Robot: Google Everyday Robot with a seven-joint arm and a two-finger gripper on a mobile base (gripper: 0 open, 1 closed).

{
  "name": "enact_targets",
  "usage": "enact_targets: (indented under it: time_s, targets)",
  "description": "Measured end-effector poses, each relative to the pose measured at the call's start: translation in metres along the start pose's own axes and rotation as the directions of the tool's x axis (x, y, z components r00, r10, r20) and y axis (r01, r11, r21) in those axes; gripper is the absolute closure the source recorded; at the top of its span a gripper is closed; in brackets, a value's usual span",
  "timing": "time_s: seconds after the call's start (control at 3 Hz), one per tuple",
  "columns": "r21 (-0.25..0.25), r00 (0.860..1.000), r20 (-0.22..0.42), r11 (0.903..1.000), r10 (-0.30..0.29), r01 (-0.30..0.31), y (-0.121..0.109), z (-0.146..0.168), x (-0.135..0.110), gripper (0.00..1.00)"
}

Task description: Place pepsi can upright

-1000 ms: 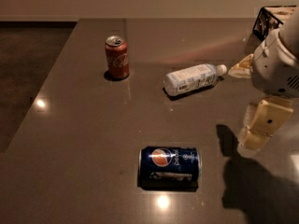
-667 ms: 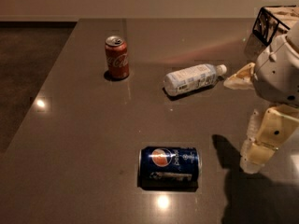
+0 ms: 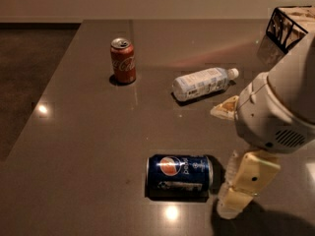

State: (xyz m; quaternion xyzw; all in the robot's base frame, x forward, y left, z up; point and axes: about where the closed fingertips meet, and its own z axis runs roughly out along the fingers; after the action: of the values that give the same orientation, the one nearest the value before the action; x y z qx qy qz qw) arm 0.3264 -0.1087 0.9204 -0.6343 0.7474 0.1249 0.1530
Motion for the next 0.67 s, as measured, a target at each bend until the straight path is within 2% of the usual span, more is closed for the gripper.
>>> enact_targets:
  time_s: [0.33, 0.67]
  targets:
    - [0.076, 1.000, 0.001, 0.9969, 0.020, -0.020, -0.004, 0.024, -0.021, 0.00]
    - [0.096, 0.999, -0.009, 0.9947, 0.036, -0.035, -0.008, 0.044, -0.039, 0.00]
